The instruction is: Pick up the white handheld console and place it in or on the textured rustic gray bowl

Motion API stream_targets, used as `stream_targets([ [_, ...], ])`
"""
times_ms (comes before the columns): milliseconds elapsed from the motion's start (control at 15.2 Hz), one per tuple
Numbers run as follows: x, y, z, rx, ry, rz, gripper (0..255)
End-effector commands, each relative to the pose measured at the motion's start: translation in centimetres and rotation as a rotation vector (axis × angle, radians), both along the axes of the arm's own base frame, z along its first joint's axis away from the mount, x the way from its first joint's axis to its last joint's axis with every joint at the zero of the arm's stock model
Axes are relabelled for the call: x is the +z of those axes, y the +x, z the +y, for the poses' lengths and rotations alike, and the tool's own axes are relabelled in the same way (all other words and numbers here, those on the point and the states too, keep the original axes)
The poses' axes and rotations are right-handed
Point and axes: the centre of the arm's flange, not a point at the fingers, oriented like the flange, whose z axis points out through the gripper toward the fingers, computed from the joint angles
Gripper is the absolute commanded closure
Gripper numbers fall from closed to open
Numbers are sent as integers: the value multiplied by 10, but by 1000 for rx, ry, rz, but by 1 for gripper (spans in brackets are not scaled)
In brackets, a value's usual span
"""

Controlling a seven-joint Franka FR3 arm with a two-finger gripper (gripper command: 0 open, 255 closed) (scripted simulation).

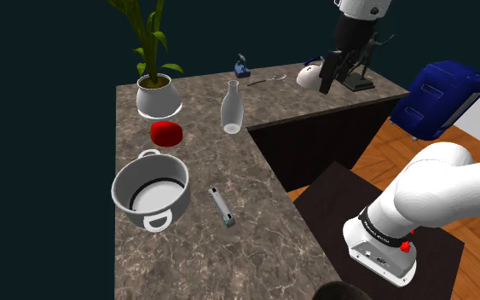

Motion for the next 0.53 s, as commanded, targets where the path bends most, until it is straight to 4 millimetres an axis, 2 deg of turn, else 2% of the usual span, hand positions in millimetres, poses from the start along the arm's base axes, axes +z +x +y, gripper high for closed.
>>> stream_targets([
  [0,0,0,0,0,0,0,0],
  [462,-71,11,58,-50,5,1,0],
])
